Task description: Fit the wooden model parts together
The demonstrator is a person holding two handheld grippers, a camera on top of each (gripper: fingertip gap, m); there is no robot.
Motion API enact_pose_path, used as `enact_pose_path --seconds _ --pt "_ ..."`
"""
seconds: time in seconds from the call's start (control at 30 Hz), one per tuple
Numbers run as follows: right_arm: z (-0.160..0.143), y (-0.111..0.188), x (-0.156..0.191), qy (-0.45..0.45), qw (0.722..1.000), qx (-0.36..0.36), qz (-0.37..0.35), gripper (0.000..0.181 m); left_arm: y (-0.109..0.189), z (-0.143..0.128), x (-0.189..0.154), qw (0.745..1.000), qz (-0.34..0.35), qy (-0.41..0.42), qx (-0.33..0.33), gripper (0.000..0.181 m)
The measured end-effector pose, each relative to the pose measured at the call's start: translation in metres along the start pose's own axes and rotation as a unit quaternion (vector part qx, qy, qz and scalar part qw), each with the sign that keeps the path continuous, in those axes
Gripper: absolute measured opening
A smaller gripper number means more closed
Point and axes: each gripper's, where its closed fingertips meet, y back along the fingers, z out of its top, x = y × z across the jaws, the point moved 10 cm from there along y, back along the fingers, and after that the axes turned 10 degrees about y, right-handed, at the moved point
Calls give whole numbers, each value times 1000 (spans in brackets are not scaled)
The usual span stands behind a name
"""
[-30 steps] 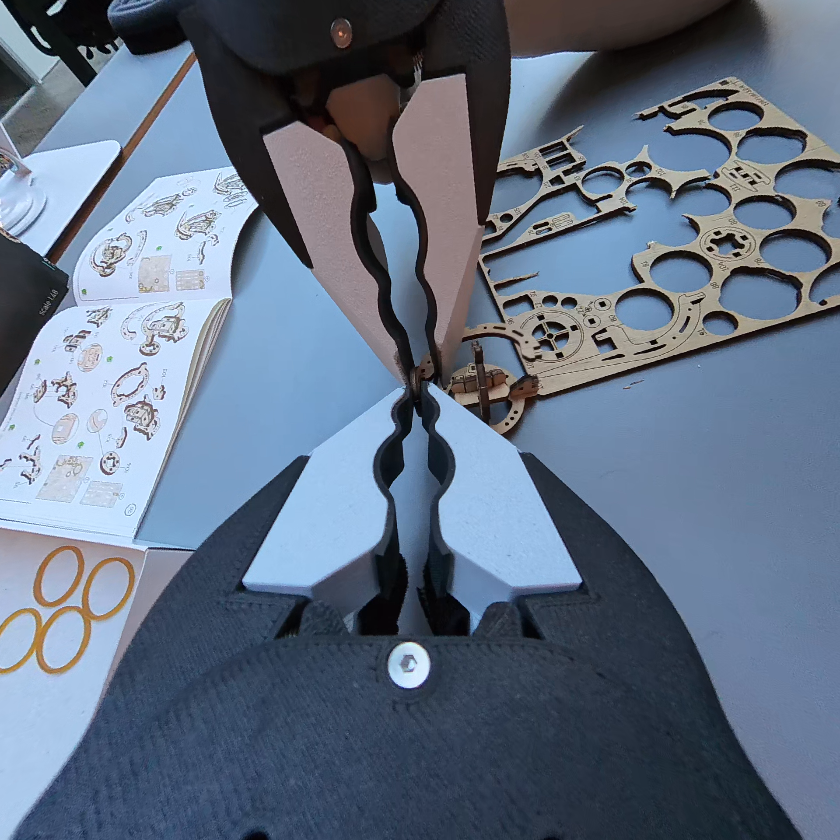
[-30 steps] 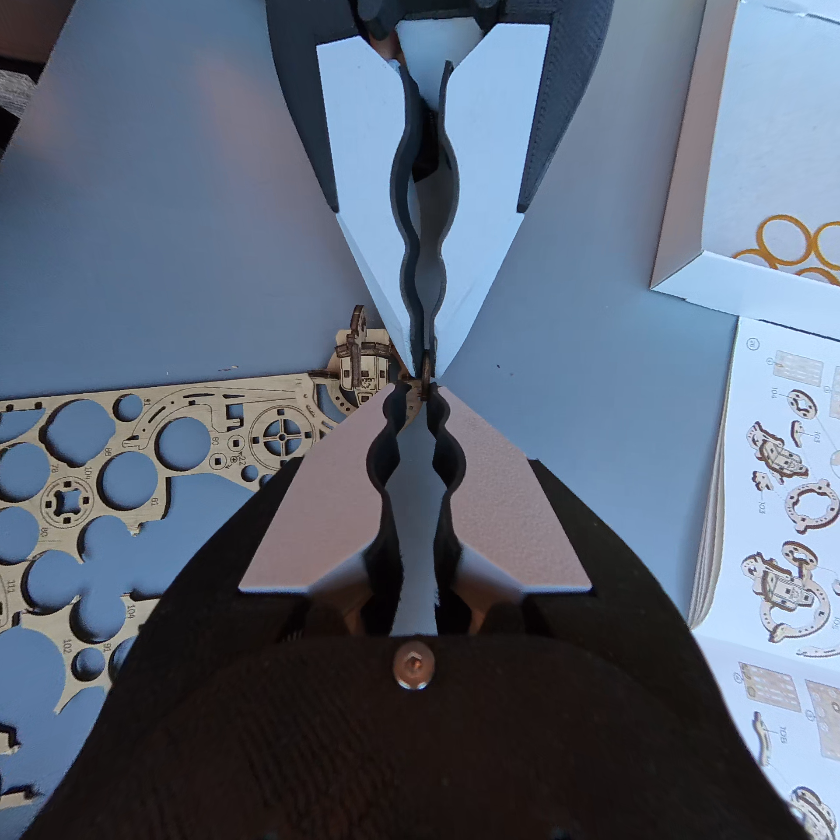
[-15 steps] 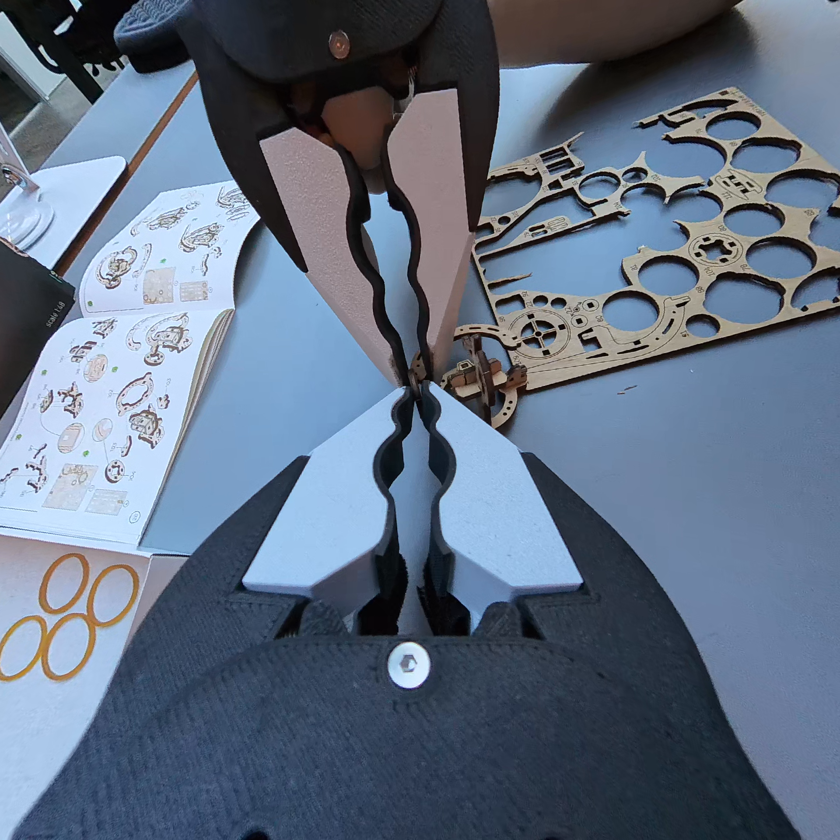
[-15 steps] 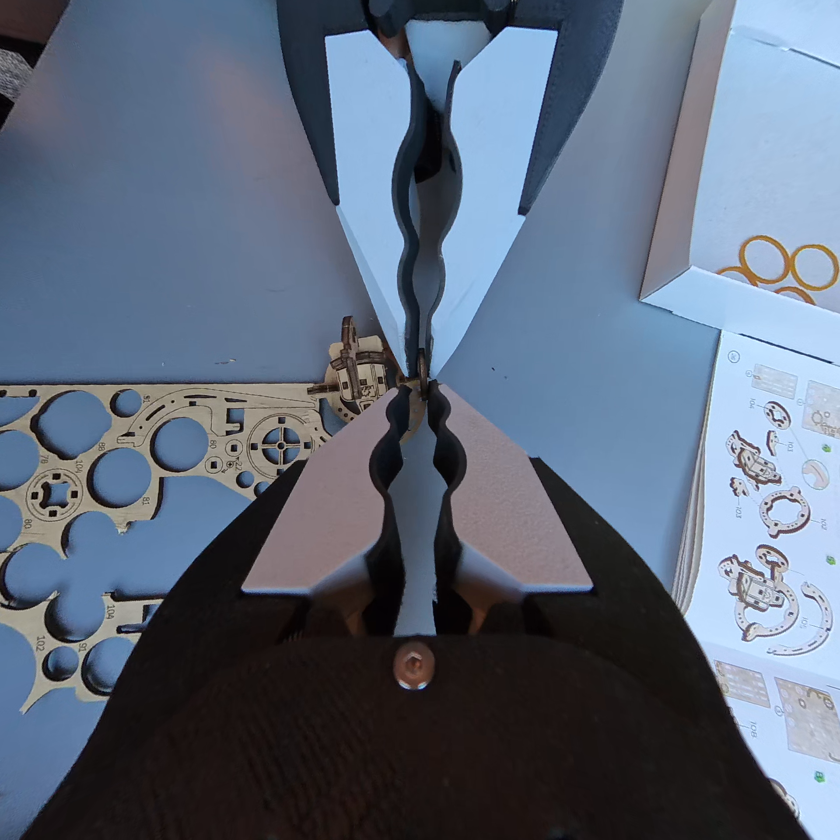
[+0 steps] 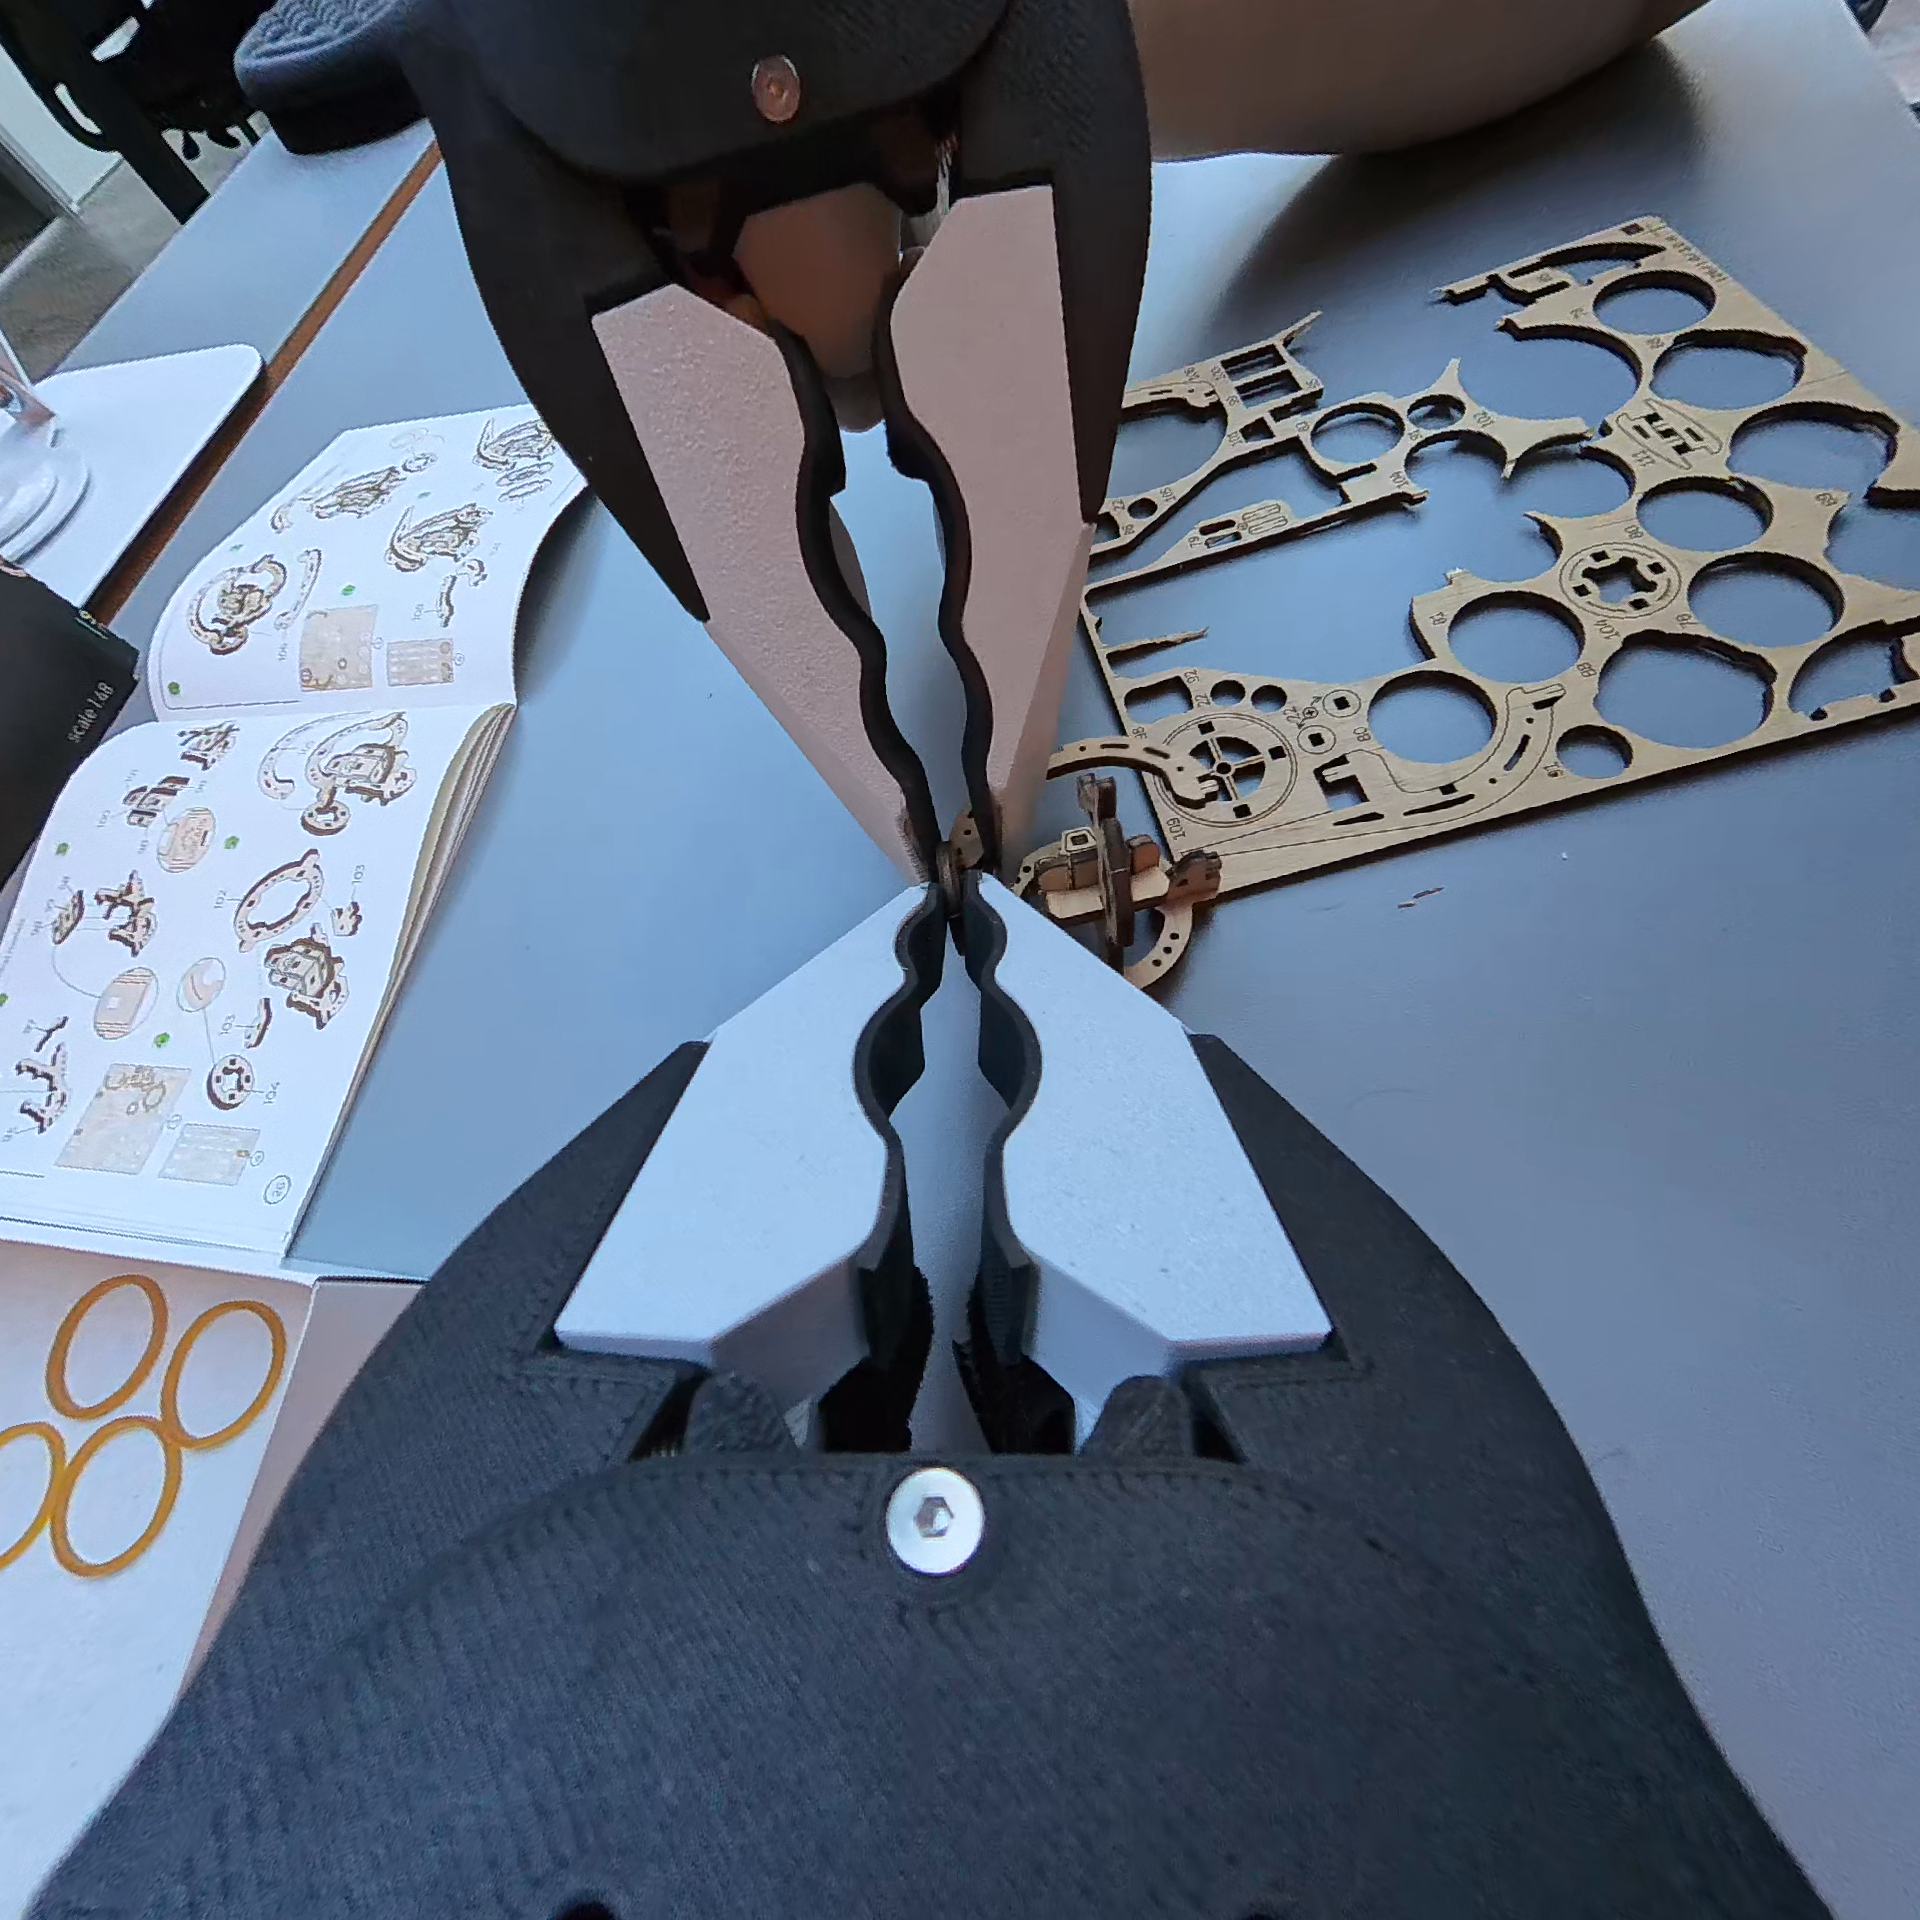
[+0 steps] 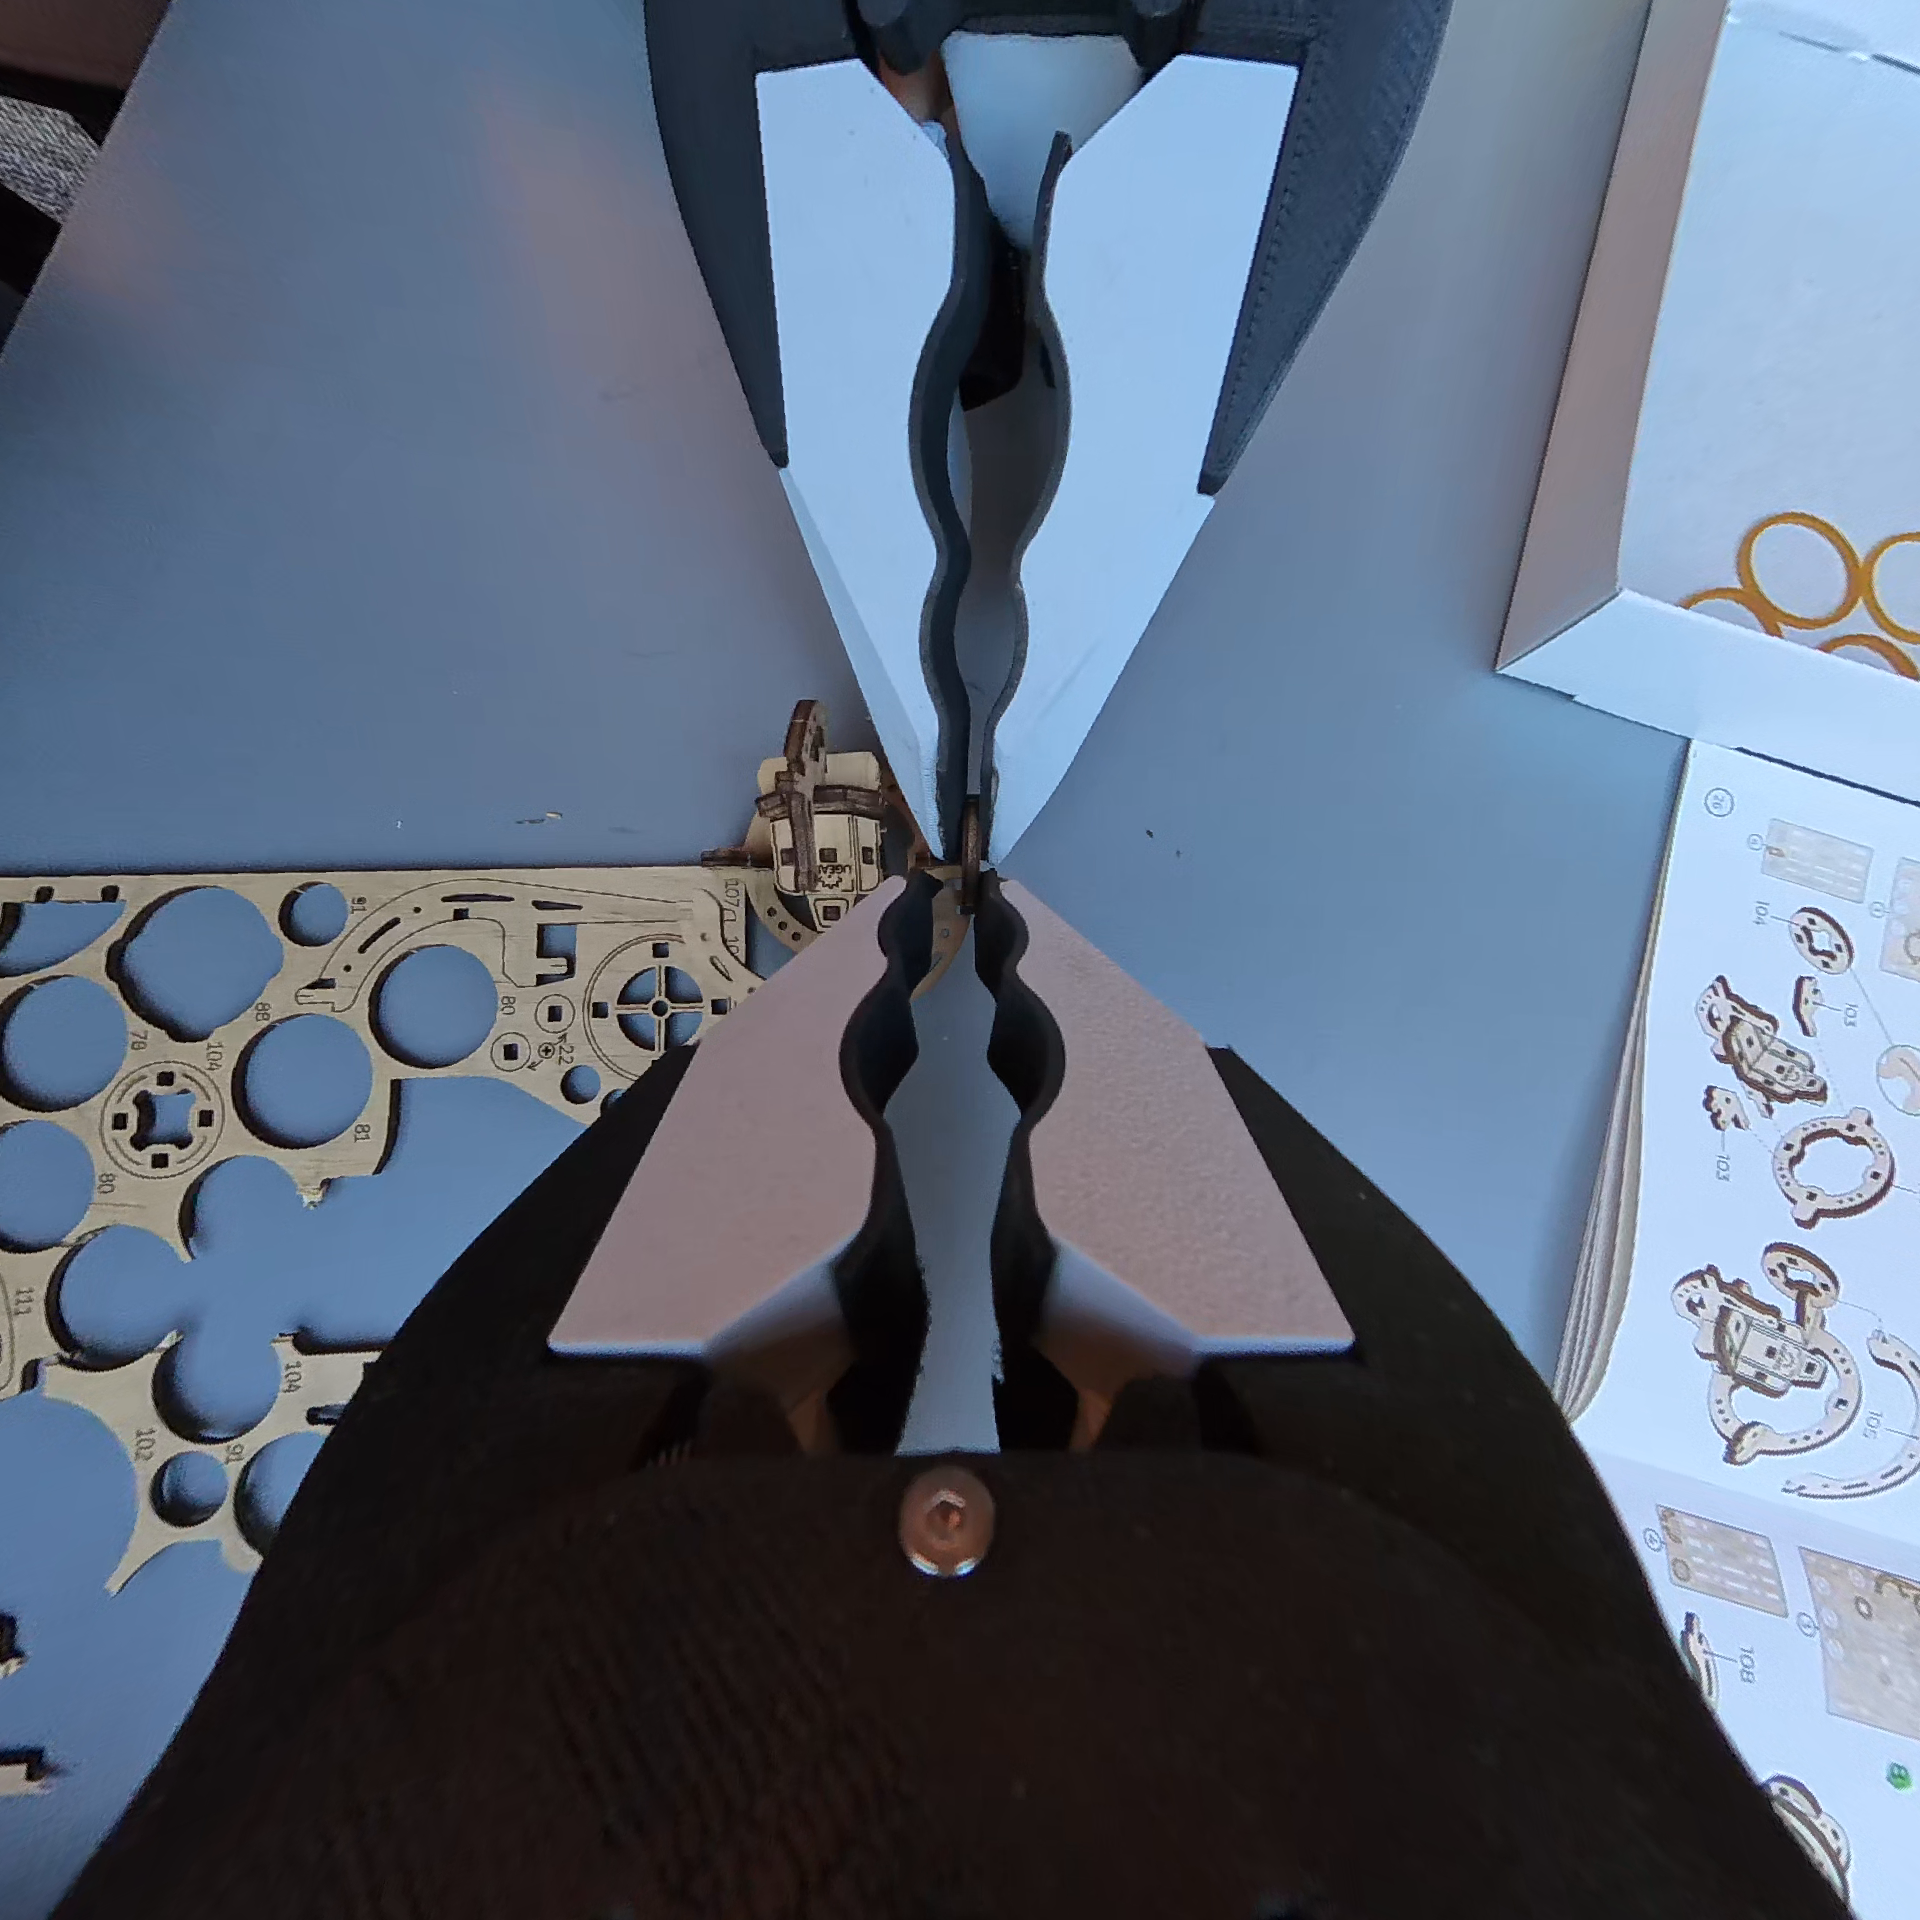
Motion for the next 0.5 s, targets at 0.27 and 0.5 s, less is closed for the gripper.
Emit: enact_pose_path --seconds 0.27,0.5 --pt "0 0 0 -5 1000 -8 3 7 1 0 0 1000 -3 2 -1 1" --pt "1 0 1 0 1000 -6 1 7 1 1 -1 1000 -5 0 0 1"
